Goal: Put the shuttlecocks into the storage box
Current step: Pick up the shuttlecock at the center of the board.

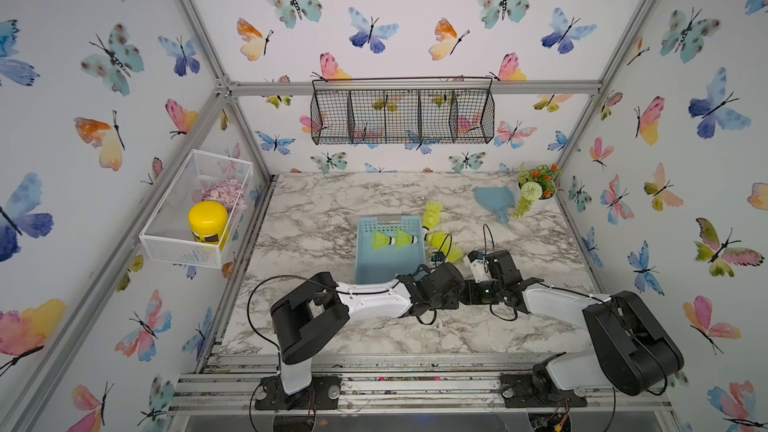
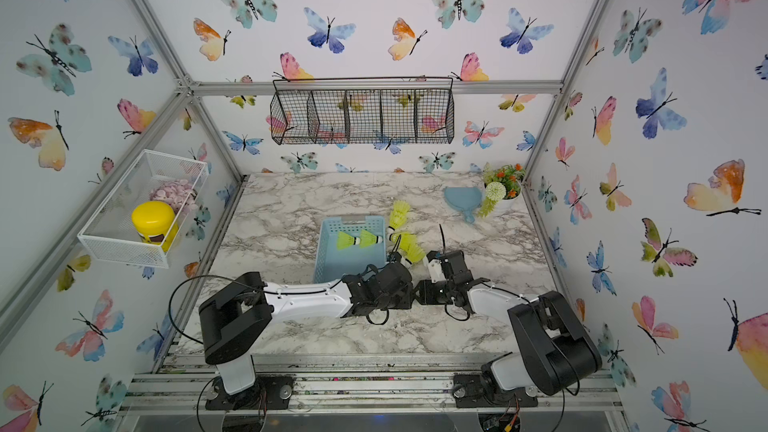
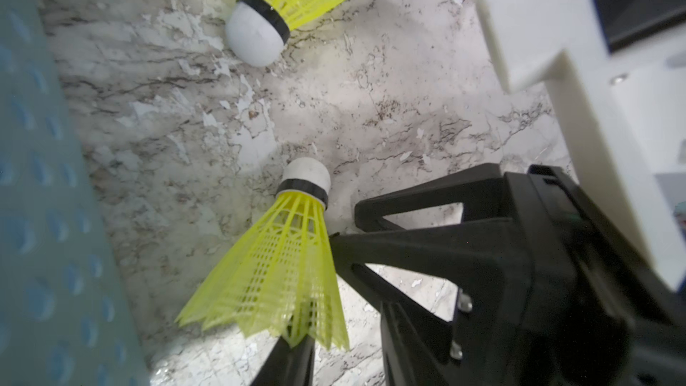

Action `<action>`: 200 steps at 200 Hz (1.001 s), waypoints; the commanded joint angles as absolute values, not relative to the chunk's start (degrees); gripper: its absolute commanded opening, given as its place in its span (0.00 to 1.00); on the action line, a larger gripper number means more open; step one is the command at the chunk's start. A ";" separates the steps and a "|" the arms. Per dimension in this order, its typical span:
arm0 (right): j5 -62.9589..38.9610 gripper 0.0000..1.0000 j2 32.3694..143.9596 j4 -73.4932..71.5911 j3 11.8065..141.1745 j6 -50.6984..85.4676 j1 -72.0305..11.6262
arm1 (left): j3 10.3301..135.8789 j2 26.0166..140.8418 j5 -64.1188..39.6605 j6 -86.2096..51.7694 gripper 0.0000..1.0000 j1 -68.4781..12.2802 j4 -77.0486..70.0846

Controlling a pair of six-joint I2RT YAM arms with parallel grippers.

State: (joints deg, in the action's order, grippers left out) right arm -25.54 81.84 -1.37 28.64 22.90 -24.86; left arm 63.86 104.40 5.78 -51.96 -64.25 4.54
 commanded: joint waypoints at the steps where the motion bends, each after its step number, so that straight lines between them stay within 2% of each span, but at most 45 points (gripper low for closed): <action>1: -25.40 0.40 81.31 -0.08 27.69 22.93 -25.22 | 64.78 106.06 8.59 -51.37 0.27 -64.52 6.95; 13: -25.23 0.40 80.84 0.07 27.69 22.94 -25.22 | 64.94 106.51 8.96 -51.33 0.24 -64.58 7.03; 54: -22.26 0.39 78.06 2.25 27.86 22.75 -25.22 | 65.54 106.71 8.79 -50.59 0.00 -64.86 5.85; 100: -10.43 0.43 71.43 6.05 27.45 25.19 -25.22 | 67.49 105.33 8.00 -48.28 0.00 -65.86 5.88; 157: 7.43 0.50 63.73 11.48 27.68 30.23 -25.14 | 70.29 97.32 8.72 -40.79 0.00 -65.49 9.83; 200: 8.07 0.51 62.23 9.67 27.45 29.31 -25.14 | 70.08 90.60 7.01 -34.98 0.00 -63.02 12.36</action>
State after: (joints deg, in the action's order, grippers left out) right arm 5.37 62.61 8.99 28.16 29.34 -25.10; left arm 69.76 95.22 7.40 -40.66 -64.79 9.23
